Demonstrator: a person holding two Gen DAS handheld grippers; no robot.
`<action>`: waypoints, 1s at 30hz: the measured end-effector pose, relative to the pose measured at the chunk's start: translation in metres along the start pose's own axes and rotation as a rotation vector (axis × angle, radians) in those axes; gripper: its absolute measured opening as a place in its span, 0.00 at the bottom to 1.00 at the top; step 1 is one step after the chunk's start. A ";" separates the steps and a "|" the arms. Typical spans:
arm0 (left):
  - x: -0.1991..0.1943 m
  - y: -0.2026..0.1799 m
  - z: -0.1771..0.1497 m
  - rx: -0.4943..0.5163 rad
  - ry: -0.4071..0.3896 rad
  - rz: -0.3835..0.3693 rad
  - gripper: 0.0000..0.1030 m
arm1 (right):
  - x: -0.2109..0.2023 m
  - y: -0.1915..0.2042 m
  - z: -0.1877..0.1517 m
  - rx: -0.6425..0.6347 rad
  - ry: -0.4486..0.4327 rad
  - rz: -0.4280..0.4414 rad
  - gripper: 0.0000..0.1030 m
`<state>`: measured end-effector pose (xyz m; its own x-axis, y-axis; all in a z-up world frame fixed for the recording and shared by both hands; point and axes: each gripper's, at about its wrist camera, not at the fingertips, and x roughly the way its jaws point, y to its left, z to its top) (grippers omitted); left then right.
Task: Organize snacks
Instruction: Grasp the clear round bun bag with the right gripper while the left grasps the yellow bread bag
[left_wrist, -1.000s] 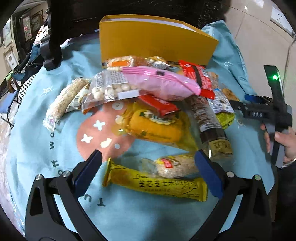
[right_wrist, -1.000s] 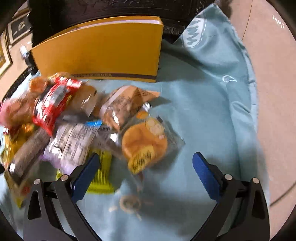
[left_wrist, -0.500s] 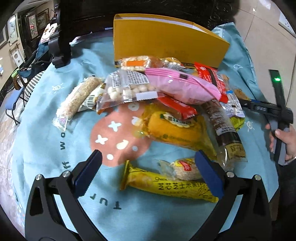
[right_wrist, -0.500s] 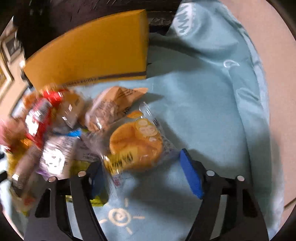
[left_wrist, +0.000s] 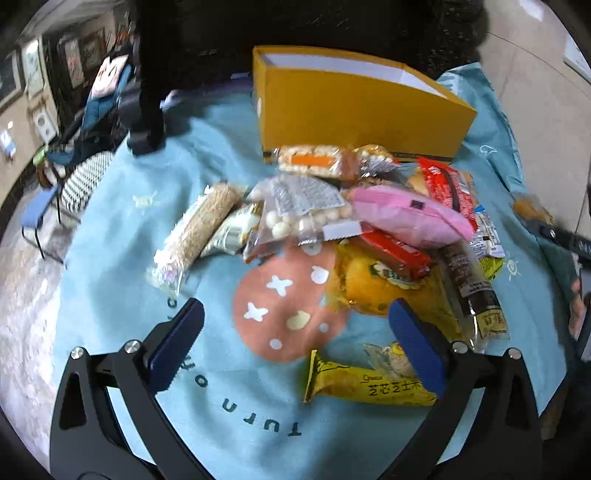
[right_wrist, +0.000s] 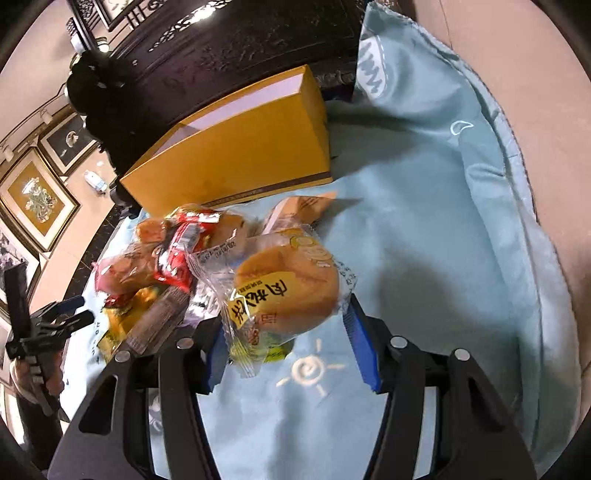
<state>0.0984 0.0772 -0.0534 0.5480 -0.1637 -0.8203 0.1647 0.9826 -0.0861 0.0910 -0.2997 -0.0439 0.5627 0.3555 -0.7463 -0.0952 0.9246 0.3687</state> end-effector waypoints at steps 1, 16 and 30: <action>0.003 -0.001 -0.001 -0.010 0.015 -0.014 0.98 | 0.000 0.002 -0.003 -0.002 0.003 0.004 0.57; 0.069 -0.057 0.026 -0.178 0.184 -0.065 0.98 | 0.008 0.024 -0.018 -0.045 0.044 0.066 0.57; 0.030 -0.043 0.005 -0.150 0.116 -0.026 0.67 | 0.000 0.030 -0.021 -0.086 0.039 0.104 0.57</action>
<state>0.1114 0.0298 -0.0713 0.4452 -0.1866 -0.8758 0.0485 0.9816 -0.1845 0.0708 -0.2687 -0.0449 0.5136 0.4532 -0.7286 -0.2223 0.8904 0.3971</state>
